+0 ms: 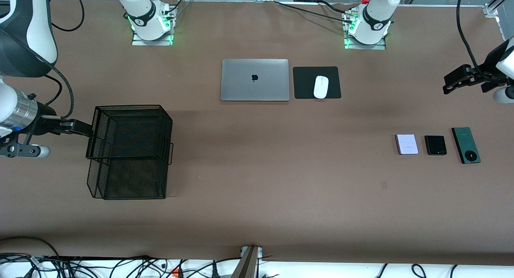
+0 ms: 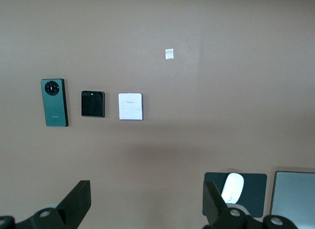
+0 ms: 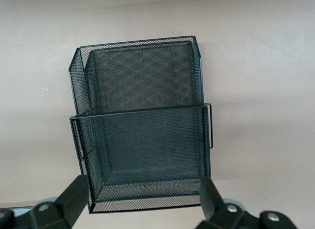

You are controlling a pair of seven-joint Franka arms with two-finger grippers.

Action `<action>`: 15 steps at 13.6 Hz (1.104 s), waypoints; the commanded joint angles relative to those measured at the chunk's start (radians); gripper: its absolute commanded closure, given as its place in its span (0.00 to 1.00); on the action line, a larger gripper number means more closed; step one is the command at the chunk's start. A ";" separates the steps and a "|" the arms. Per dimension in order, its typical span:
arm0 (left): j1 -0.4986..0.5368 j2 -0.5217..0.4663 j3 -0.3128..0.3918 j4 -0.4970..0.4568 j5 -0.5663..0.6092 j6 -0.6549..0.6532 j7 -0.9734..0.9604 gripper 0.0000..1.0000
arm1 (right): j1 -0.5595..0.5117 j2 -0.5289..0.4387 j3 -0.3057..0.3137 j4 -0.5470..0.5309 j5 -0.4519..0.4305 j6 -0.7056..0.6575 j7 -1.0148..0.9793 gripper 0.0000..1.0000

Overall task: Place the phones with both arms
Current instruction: 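Reach the left gripper toward the white Huawei phone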

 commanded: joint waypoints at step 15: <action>0.072 0.029 0.015 -0.111 -0.016 0.190 0.133 0.00 | -0.002 -0.010 0.008 0.005 0.002 -0.020 0.023 0.00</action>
